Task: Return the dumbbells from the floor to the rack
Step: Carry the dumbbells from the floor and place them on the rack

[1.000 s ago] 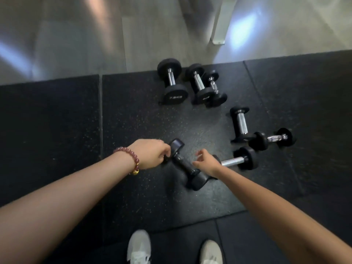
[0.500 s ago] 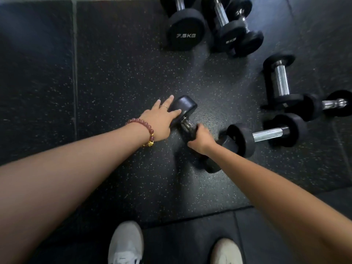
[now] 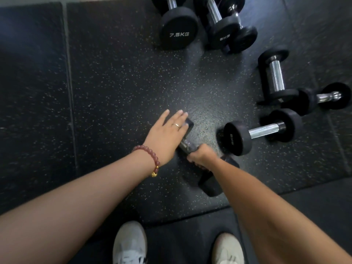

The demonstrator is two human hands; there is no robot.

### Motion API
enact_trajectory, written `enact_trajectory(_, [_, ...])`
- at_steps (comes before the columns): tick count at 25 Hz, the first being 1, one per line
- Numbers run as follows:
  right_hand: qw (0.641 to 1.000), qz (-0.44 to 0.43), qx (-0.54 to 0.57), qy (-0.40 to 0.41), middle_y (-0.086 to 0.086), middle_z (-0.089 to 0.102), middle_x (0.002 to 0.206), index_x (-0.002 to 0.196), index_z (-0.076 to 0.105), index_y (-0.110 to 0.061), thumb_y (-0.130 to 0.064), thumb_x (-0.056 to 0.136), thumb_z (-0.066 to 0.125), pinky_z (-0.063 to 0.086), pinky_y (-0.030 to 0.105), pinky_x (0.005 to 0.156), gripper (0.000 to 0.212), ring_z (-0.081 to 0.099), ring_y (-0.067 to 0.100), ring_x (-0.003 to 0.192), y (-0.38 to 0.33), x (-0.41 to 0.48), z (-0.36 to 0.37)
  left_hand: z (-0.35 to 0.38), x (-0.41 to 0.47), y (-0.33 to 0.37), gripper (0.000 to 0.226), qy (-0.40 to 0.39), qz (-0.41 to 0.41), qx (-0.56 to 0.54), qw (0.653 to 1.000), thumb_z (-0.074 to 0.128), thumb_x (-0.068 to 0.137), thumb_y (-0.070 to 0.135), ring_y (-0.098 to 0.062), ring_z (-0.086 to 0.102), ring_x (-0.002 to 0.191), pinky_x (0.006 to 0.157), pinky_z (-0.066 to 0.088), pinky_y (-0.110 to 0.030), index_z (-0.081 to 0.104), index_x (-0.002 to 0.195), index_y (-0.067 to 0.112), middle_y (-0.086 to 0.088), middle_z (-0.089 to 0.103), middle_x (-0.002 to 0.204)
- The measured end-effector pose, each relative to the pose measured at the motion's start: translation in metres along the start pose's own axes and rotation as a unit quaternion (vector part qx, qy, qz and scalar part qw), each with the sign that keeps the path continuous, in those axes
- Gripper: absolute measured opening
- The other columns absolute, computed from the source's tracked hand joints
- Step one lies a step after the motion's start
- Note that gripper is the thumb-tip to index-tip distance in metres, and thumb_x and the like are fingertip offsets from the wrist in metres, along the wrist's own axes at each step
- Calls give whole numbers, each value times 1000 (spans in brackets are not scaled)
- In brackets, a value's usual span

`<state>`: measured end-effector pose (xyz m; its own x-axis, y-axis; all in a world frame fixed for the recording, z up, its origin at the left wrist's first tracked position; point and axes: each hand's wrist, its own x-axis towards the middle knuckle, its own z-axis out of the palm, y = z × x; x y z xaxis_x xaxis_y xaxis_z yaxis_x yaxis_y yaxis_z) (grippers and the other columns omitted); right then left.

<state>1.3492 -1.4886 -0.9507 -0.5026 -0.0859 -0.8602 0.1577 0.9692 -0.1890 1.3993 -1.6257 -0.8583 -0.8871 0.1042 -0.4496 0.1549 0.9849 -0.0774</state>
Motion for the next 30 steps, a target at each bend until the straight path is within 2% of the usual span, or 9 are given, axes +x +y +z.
enact_trajectory(4, [995,35,-22,-92,7,64,79,98,63,-7,-17,71,65,51,28,61,30,58,19,61,43,-61,31,-10,-19,43,67,-115,95,82,985,47,94,23,-23,4,148,116,-10,-49,13,150,9,-10,13,159])
enact_trajectory(6, [991,34,-58,-116,4,63,69,84,62,-8,-18,70,63,50,27,61,17,58,18,59,60,-94,38,-17,-38,67,73,-147,130,58,979,54,91,27,-25,5,147,116,-8,-54,14,150,12,-10,12,159])
enact_trajectory(9, [981,24,-127,-147,1,57,56,65,54,-11,-16,70,61,46,23,53,10,55,16,52,71,-140,29,-26,-77,80,96,-174,-11,-158,972,69,80,39,-32,5,146,113,11,-62,7,151,23,-6,3,160])
enact_trajectory(11, [973,7,-173,-153,2,58,63,69,52,-13,-16,73,62,45,23,52,11,56,17,57,71,-170,14,-41,-101,74,99,-205,-208,-404,867,75,74,31,-32,27,140,109,34,-49,11,149,22,-11,18,155])
enact_trajectory(13, [964,-14,-223,-147,3,61,76,84,58,-11,-19,73,62,46,25,59,14,60,19,68,61,-204,-8,-66,-126,68,86,-220,-283,-506,785,75,71,27,-28,49,125,101,44,-35,29,143,14,-10,43,141])
enact_trajectory(20, [914,-100,-374,-123,4,59,72,87,63,-13,-17,79,59,51,30,68,9,58,21,73,-31,-390,-126,-258,-248,26,88,-150,-291,-481,813,74,67,39,-28,51,124,97,46,-31,36,140,9,-11,50,138])
enact_trajectory(23, [900,-150,-399,-89,2,52,62,87,65,-10,-20,81,59,45,27,56,13,55,19,62,-75,-506,-177,-366,-330,2,84,-82,-301,-469,826,74,67,42,-29,53,122,95,46,-31,43,136,5,-14,53,135])
enact_trajectory(27, [918,-178,-350,-54,2,54,52,60,57,-13,-26,78,62,40,25,50,23,50,16,46,-111,-643,-204,-465,-433,-11,78,1,-321,-448,834,72,65,45,-31,56,116,92,48,-33,49,131,9,-13,58,130])
enact_trajectory(30, [925,-183,-329,-61,3,56,53,61,57,-13,-28,77,63,41,24,50,23,51,18,46,-110,-709,-185,-487,-499,-4,86,9,-350,-472,809,73,66,42,-30,51,124,98,44,-35,41,141,14,-10,51,139])
